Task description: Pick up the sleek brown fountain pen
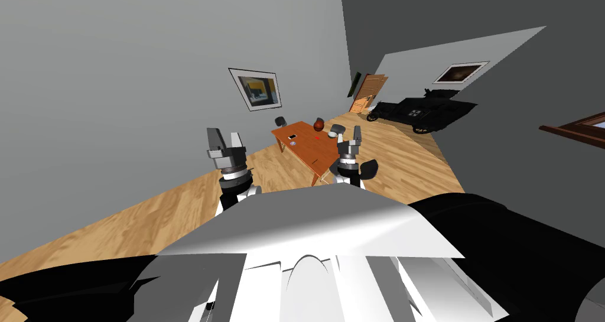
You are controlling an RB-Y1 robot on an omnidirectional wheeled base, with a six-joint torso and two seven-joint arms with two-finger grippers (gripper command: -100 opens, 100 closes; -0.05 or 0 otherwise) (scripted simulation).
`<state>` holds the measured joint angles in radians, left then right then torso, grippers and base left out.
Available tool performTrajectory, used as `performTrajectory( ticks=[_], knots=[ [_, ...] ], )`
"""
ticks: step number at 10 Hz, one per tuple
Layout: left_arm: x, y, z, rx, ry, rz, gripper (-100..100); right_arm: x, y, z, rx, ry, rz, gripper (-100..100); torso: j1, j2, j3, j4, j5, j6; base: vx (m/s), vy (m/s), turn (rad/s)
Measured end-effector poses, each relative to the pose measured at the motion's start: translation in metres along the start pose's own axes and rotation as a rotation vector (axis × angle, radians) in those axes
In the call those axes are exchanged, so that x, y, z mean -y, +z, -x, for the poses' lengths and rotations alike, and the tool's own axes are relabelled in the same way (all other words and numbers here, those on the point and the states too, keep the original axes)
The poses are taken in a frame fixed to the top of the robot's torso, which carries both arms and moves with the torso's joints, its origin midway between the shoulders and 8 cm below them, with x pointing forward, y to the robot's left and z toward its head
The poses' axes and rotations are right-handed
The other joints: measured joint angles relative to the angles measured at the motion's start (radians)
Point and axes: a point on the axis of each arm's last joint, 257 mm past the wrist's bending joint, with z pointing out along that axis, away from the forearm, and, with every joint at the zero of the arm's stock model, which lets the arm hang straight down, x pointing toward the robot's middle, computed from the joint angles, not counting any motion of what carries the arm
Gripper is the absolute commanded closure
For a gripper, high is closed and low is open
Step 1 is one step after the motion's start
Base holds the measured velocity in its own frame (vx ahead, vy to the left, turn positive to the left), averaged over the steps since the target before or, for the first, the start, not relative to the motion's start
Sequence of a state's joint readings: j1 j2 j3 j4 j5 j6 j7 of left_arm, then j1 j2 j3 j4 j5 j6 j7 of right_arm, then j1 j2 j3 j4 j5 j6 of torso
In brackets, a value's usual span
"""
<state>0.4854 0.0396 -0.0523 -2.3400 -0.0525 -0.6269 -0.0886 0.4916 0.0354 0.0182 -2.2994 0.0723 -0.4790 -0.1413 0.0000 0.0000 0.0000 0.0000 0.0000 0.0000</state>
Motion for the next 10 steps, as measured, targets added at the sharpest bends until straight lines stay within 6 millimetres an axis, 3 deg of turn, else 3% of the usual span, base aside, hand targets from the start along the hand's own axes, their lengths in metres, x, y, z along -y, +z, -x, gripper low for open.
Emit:
performTrajectory(
  ticks=[4,10],
  knots=[
    [0.0,0.0,0.0,0.0,0.0,0.0,0,0.028,-0.013,0.014,-0.054,-0.023,-0.095,-100,0.006,-0.004,-0.002,-0.001,0.001,0.0,0.055,0.088,-0.009],
    [0.0,0.0,0.0,0.0,0.0,0.0,0,0.102,-0.056,0.094,0.013,-0.013,-0.36,-100,0.008,-0.006,-0.004,-0.002,0.002,0.0,0.095,0.135,-0.006]
  ],
)
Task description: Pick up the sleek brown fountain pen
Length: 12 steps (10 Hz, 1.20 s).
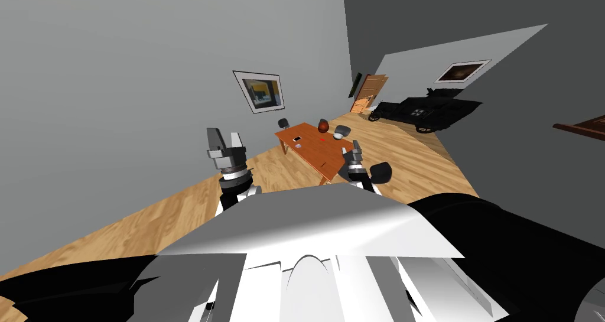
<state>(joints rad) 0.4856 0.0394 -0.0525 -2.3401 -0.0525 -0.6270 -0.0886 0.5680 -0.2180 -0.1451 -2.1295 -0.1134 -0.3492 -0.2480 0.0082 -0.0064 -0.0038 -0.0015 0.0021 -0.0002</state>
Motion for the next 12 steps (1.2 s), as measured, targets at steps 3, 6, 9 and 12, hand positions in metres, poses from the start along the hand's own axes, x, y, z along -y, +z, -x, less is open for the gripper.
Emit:
performTrajectory(
  ticks=[3,6,9,12],
  knots=[
    [0.0,0.0,0.0,0.0,0.0,0.0,0,0.031,-0.006,0.041,0.06,0.022,-0.097,-100,-0.003,0.001,0.001,0.0,-0.001,0.0,0.081,0.104,0.007],
    [0.0,0.0,0.0,0.0,0.0,0.0,0,0.068,-0.03,0.098,0.157,0.063,-0.214,-100,0.0,-0.001,-0.001,0.0,0.0,0.0,0.1,0.109,0.001],
    [0.0,0.0,0.0,0.0,0.0,0.0,0,0.085,-0.045,0.138,0.234,0.098,-0.288,-100,-0.003,0.002,0.001,0.0,-0.001,0.0,0.073,0.096,0.017],
    [0.0,0.0,0.0,0.0,0.0,0.0,0,0.101,-0.076,0.185,0.34,0.144,-0.374,-100,-0.002,0.0,0.0,0.0,0.0,0.0,0.096,0.095,0.013]
  ],
)
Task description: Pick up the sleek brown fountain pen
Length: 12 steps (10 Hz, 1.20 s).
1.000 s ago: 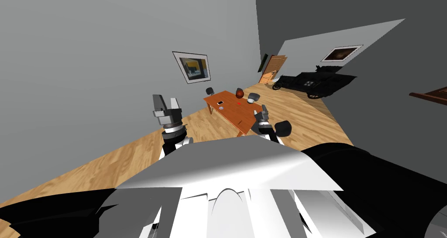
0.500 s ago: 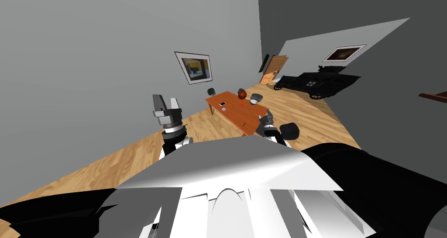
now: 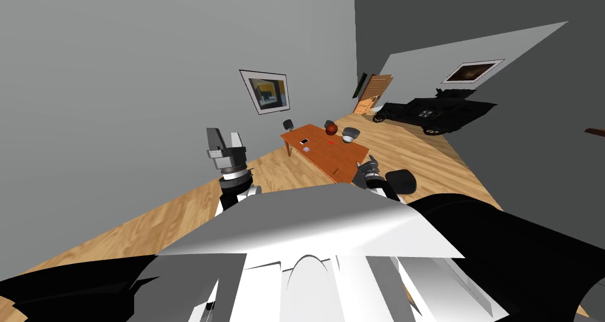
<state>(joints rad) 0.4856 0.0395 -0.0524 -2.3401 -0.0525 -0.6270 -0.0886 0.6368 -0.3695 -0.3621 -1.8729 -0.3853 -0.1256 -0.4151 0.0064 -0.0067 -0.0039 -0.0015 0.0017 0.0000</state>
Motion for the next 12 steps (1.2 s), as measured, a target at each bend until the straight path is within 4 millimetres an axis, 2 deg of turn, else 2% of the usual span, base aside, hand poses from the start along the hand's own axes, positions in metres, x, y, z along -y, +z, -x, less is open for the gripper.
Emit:
performTrajectory(
  ticks=[2,3,5,6,9,12],
  knots=[
    [0.0,0.0,0.0,0.0,0.0,0.0,0,0.01,0.006,0.034,0.064,0.044,-0.048,-100,-0.002,0.0,0.0,0.0,0.0,0.0,0.085,0.079,0.027],
    [0.0,0.0,0.0,0.0,0.0,0.0,0,0.014,0.002,0.046,0.094,0.062,-0.07,-100,-0.002,0.002,0.001,0.0,0.0,0.0,0.097,0.104,0.034],
    [0.0,0.0,0.0,0.0,0.0,0.0,0,0.029,-0.004,0.085,0.168,0.109,-0.12,-100,-0.001,0.001,0.001,0.0,0.0,0.0,0.087,0.078,0.033],
    [0.0,0.0,0.0,0.0,0.0,0.0,0,0.039,-0.01,0.109,0.216,0.138,-0.147,-100,-0.002,0.001,0.0,0.0,0.0,0.0,0.092,0.068,0.026],
    [0.0,0.0,0.0,0.0,0.0,0.0,0,0.055,-0.03,0.154,0.329,0.215,-0.206,-100,-0.003,0.0,0.0,0.0,0.0,0.0,0.113,0.067,0.049],
    [0.0,0.0,0.0,0.0,0.0,0.0,0,0.068,-0.049,0.208,0.452,0.311,-0.255,-100,-0.003,-0.001,0.0,0.0,-0.001,0.0,0.102,0.056,0.046]
  ],
)
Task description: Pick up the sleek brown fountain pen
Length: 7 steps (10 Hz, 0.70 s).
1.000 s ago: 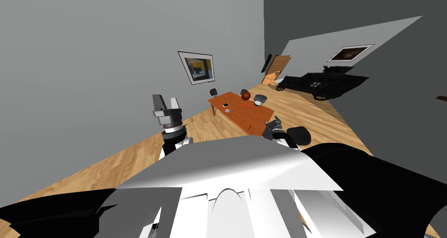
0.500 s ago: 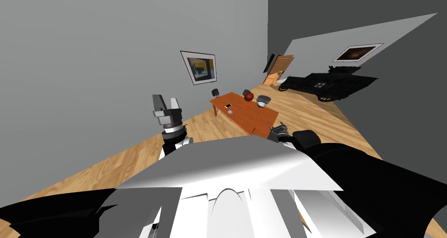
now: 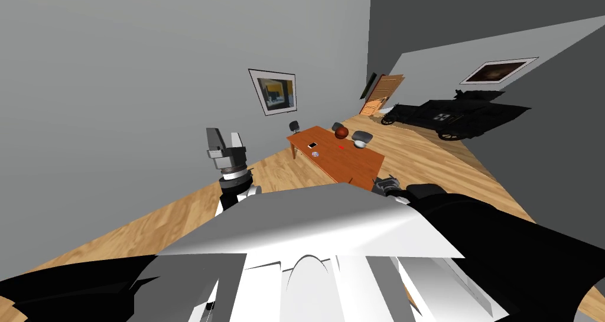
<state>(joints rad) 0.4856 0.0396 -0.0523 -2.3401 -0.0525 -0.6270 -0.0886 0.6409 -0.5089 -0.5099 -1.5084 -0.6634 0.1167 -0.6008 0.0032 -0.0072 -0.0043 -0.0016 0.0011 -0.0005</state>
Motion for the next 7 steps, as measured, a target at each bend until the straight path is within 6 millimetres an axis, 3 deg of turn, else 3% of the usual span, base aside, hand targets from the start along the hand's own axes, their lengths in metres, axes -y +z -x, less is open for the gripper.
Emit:
performTrajectory(
  ticks=[3,7],
  knots=[
    [0.0,0.0,0.0,0.0,0.0,0.0,0,0.006,-0.003,0.048,0.118,0.101,-0.056,-100,0.0,0.002,0.001,0.0,0.0,0.001,0.08,0.045,0.034],
    [0.0,0.0,0.0,0.0,0.0,0.0,0,0.016,-0.007,0.092,0.222,0.191,-0.104,-100,-0.002,0.005,0.002,0.001,-0.001,0.001,0.07,0.023,0.053]
  ],
)
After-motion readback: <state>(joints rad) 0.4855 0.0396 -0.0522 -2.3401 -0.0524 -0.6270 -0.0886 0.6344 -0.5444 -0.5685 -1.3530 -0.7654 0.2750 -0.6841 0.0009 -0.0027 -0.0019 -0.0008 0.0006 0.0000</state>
